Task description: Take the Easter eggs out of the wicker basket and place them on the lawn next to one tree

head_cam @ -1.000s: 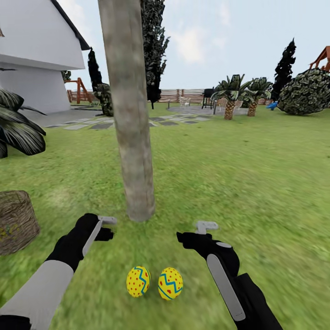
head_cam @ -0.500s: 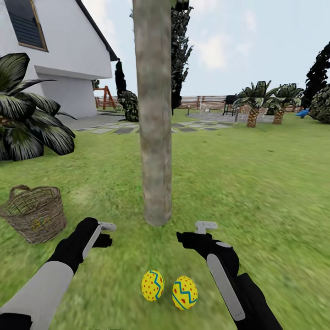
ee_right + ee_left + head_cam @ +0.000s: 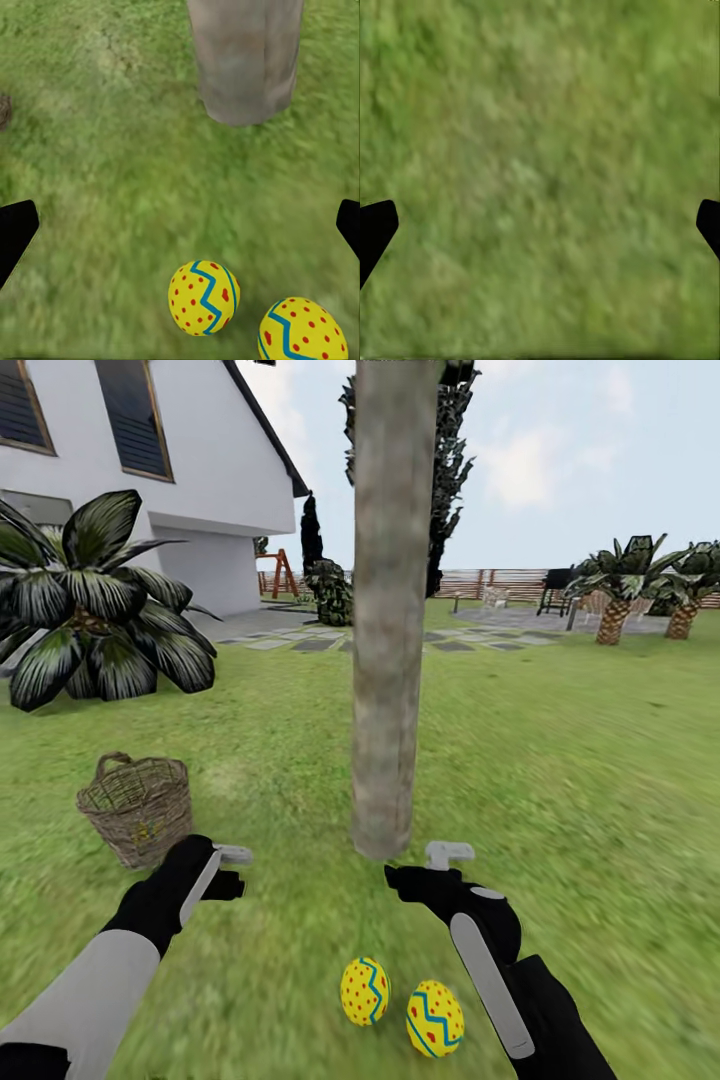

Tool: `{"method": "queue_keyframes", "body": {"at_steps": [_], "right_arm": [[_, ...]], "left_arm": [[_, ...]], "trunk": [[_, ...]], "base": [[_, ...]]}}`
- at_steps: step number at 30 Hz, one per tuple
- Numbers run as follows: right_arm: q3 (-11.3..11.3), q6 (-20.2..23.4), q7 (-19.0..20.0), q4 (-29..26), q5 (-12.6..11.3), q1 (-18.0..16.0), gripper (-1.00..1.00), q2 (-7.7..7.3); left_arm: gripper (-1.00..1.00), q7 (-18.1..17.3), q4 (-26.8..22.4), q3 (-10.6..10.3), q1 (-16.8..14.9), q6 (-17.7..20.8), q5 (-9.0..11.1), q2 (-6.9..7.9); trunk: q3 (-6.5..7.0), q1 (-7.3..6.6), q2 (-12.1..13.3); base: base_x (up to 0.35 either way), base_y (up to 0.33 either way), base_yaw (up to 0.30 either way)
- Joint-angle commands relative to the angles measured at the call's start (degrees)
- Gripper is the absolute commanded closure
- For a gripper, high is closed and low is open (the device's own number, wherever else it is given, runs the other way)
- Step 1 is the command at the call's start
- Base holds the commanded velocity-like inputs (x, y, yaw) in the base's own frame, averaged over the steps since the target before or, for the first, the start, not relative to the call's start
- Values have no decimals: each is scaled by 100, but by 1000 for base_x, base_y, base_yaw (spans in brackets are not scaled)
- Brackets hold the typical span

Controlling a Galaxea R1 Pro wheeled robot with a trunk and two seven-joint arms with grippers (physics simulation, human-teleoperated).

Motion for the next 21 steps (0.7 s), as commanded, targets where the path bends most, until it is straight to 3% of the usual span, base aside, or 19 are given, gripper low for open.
{"method": "queue_keyframes", "body": {"at_steps": [1,21], "right_arm": [[5,12,-59,-6,-62,-4,-100,0],[7,12,-66,-4,-61,-5,-100,7]], "left_arm": [[-100,56,-5,-29,-4,19,61,7],[-100,56,-5,-29,-2,19,68,9]], "trunk": [[12,-24,39],[371,-463,841]], "base": [[0,0,285],[0,0,285]]}}
